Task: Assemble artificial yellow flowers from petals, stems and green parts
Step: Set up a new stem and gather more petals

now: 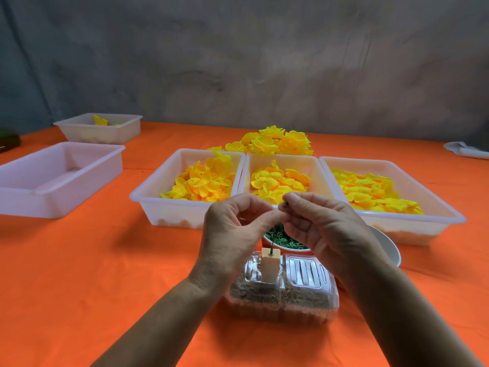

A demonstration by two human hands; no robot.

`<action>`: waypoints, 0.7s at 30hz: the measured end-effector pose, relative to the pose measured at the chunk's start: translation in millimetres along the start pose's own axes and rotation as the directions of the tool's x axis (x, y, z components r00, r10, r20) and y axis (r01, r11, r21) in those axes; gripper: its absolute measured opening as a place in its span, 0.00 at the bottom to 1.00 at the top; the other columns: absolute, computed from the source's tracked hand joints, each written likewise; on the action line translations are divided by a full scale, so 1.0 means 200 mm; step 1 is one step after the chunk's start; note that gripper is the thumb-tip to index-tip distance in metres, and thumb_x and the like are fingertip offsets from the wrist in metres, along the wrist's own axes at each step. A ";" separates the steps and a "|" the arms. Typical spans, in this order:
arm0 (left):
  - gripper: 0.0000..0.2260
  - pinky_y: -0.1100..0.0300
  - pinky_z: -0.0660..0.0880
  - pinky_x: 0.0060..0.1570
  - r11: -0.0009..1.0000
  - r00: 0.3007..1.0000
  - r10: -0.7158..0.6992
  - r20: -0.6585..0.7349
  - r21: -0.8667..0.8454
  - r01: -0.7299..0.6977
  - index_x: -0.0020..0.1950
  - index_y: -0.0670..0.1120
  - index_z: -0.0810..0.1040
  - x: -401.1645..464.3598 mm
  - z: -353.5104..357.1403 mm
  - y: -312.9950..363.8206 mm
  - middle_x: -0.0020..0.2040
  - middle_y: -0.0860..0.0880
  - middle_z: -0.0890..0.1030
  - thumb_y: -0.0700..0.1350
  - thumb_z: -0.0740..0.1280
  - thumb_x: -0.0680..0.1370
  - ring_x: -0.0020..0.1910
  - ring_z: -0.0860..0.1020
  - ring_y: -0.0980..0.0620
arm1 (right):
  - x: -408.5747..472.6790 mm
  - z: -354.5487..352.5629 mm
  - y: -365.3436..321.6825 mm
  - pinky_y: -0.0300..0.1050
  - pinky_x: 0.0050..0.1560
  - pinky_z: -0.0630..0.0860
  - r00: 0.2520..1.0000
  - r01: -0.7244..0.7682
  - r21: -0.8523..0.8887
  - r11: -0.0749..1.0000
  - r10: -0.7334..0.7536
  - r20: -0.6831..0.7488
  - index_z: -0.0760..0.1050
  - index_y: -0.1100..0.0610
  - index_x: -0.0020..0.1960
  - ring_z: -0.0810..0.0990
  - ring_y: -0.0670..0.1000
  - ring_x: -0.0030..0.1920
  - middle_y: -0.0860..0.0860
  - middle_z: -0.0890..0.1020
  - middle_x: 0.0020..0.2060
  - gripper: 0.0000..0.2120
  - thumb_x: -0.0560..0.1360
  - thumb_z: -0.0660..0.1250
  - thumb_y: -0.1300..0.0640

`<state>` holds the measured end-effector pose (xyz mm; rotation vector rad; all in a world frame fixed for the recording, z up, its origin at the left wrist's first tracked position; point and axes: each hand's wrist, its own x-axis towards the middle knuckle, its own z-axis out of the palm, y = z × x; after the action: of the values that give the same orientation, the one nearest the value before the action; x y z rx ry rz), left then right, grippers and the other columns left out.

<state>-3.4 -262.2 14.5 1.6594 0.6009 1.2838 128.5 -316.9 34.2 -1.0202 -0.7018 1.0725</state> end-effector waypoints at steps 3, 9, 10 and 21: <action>0.04 0.56 0.77 0.38 1.000 1.000 -0.014 0.007 -0.012 0.014 0.38 0.44 0.83 0.00 0.01 -0.01 0.34 0.46 0.83 0.43 0.76 0.68 0.34 0.80 0.48 | 0.00 0.00 0.01 0.36 0.30 0.77 0.999 -0.034 0.039 0.999 0.033 0.017 0.83 0.60 0.34 0.83 0.48 0.31 0.56 0.84 0.33 0.03 0.63 0.70 0.62; 0.03 0.60 0.77 0.32 0.997 0.999 -0.042 -0.021 -0.059 0.041 0.38 0.45 0.82 -0.02 0.02 0.00 0.34 0.43 0.82 0.40 0.74 0.70 0.33 0.79 0.48 | -0.02 0.01 0.00 0.36 0.28 0.76 0.998 -0.063 0.051 0.997 0.061 0.030 0.84 0.59 0.34 0.82 0.46 0.30 0.54 0.83 0.32 0.05 0.64 0.69 0.61; 0.03 0.63 0.76 0.32 0.997 0.999 -0.047 -0.024 -0.069 0.046 0.38 0.46 0.82 -0.02 0.02 0.00 0.35 0.43 0.82 0.39 0.74 0.71 0.33 0.78 0.50 | -0.02 0.01 0.00 0.36 0.28 0.76 0.997 -0.068 0.053 0.996 0.067 0.025 0.84 0.59 0.34 0.81 0.46 0.30 0.53 0.83 0.31 0.05 0.64 0.69 0.60; 0.06 0.66 0.74 0.32 0.970 0.989 -0.148 -0.002 -0.194 0.145 0.37 0.47 0.82 -0.01 0.04 -0.03 0.32 0.50 0.82 0.37 0.73 0.71 0.32 0.78 0.57 | -0.01 0.03 0.02 0.35 0.27 0.74 1.000 0.003 -0.070 0.998 -0.003 0.007 0.84 0.56 0.35 0.80 0.44 0.30 0.52 0.82 0.30 0.04 0.63 0.71 0.57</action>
<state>3.7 -263.8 8.8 1.4202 0.5780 1.2093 121.3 -316.5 32.2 -1.0751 -0.7510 1.0557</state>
